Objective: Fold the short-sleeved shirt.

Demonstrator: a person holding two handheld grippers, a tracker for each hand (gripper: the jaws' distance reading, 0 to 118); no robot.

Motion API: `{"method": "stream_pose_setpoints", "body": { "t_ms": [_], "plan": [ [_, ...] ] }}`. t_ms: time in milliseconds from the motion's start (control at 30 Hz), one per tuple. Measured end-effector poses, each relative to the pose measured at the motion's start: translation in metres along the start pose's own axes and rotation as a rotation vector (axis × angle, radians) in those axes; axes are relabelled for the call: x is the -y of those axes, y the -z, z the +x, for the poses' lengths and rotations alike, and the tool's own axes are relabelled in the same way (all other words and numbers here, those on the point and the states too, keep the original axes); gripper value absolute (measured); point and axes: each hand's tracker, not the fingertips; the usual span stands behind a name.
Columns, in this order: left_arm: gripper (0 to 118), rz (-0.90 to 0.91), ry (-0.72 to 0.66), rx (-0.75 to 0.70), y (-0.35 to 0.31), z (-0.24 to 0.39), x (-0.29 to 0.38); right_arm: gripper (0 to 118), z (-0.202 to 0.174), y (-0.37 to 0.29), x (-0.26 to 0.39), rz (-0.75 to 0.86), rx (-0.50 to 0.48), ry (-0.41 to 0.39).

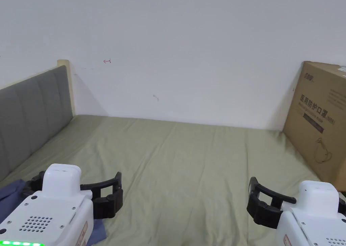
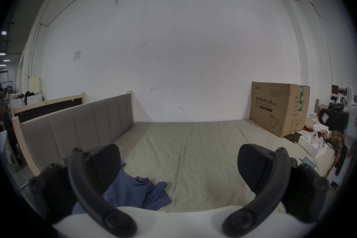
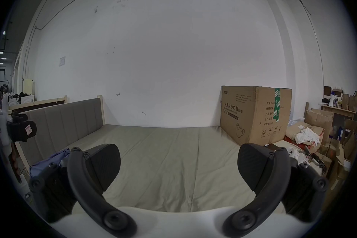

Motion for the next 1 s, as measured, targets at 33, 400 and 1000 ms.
{"method": "stream_pose_setpoints", "body": {
  "t_ms": [33, 400, 1000],
  "plan": [
    [118, -0.001, 0.003, -0.005, 0.000, 0.001, 0.000, 118, -0.001, 0.000, 0.000, -0.001, 0.001, 0.000],
    [118, -0.012, 0.034, 0.026, 0.003, 0.007, -0.001, 118, 0.001, 0.001, -0.001, -0.001, 0.000, 0.009],
    [0, -0.050, -0.131, 0.260, 0.006, -0.015, 0.000, 0, -0.020, -0.008, 0.001, 0.021, -0.022, -0.059]
  ]
}}
